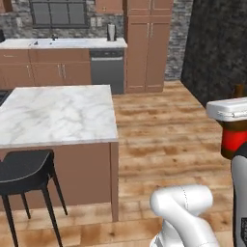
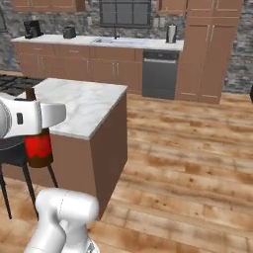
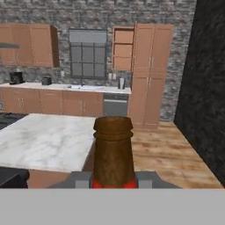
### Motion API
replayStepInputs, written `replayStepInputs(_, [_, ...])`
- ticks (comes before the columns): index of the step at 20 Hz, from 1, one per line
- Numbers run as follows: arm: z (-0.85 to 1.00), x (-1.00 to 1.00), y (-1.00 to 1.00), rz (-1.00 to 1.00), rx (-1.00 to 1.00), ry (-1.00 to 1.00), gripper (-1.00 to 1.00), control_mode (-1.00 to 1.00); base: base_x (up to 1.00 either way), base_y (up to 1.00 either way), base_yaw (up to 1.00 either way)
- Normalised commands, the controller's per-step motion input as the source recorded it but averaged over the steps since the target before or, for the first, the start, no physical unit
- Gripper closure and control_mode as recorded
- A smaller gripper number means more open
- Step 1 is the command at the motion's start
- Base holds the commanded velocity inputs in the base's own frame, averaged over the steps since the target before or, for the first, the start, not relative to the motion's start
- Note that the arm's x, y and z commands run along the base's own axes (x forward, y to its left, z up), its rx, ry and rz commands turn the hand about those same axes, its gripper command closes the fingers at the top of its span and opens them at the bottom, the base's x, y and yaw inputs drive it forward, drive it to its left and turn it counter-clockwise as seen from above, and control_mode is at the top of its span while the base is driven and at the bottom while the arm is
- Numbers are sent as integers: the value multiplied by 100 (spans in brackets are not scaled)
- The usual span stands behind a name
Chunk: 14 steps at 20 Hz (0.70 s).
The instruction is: Get the candle and the beer from the cabinet and move them to the dining counter.
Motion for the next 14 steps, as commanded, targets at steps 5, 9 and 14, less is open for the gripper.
replayStepInputs(5, [0,0,0,0,0,0,100,100,0,100,-53])
replayStepInputs(9, [0,0,0,0,0,0,100,100,0,100,-28])
replayStepInputs(14, [0,0,0,0,0,0,100,100,0,100,-10])
